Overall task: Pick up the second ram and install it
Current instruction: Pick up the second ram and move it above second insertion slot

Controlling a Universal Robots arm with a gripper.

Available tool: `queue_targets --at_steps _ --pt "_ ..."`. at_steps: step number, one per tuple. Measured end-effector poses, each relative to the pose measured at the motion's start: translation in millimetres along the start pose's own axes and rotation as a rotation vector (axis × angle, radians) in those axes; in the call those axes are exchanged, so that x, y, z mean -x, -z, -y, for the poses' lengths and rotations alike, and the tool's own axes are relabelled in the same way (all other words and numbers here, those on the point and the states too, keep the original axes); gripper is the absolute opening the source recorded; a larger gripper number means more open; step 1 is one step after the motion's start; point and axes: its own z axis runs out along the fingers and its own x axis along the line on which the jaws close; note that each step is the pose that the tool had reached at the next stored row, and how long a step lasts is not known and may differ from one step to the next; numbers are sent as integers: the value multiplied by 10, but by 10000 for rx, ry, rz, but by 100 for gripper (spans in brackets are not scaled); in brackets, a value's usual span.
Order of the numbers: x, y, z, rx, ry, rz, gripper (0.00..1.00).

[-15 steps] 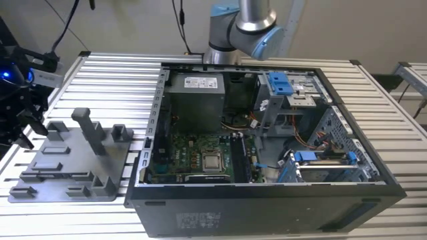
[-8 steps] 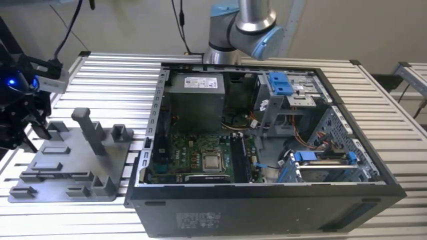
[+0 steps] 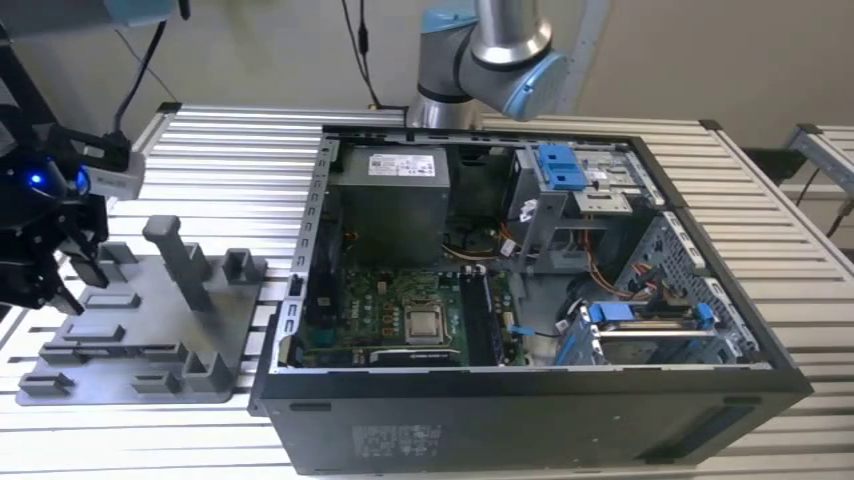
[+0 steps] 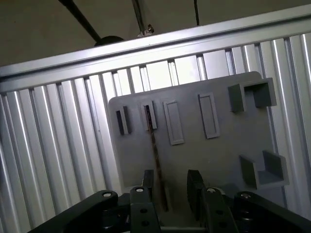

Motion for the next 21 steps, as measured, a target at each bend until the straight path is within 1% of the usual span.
queue_targets --at_steps 4,9,11,17,21 --pt "1 -71 2 -10 114 -2 42" --pt "2 -143 4 -11 258 -6 42" --pt "2 -155 4 -11 289 -8 42" --pt "2 -157 4 -12 289 -8 42" --pt "3 -198 5 -14 294 -6 42"
